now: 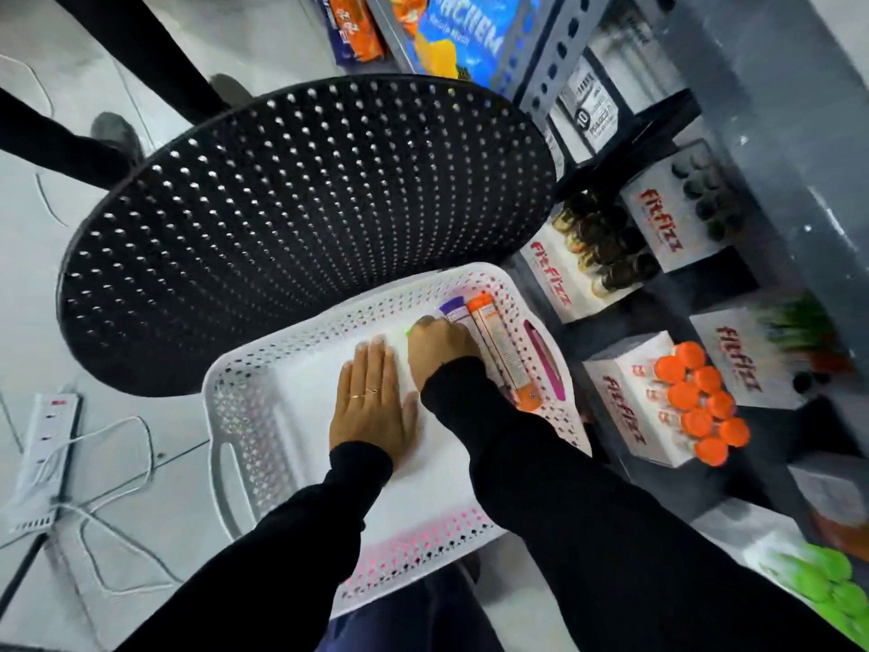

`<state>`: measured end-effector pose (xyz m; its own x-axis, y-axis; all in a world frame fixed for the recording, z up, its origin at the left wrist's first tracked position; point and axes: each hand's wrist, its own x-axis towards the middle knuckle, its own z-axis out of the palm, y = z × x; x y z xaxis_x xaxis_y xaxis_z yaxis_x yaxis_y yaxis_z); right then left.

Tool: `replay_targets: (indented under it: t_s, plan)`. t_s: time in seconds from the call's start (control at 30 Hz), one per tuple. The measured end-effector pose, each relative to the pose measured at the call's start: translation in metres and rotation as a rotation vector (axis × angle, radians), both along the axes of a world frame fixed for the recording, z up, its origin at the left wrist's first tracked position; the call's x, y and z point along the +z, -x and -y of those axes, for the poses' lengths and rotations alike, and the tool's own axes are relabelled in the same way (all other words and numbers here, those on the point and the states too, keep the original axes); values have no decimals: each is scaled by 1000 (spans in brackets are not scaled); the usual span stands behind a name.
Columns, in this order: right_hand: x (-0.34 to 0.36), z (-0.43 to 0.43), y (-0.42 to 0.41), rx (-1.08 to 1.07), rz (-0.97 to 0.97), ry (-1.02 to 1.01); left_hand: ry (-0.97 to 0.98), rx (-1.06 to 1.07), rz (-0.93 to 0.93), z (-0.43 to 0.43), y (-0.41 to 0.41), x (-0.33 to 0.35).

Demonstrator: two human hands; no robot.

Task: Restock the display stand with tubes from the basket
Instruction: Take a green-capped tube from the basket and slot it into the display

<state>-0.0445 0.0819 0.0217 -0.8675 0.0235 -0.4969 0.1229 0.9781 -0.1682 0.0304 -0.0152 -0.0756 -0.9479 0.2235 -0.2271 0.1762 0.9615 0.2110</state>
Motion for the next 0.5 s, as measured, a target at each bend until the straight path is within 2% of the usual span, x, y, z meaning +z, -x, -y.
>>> replay_targets:
  t_s: [0.3,0.5]
  plan:
    - [59,-29,-17,-62,0,8,-41,-20,28,-4,7,24]
    - [148,-86,-33,-165,-166,22,-356,-187,-192,-81,45,106]
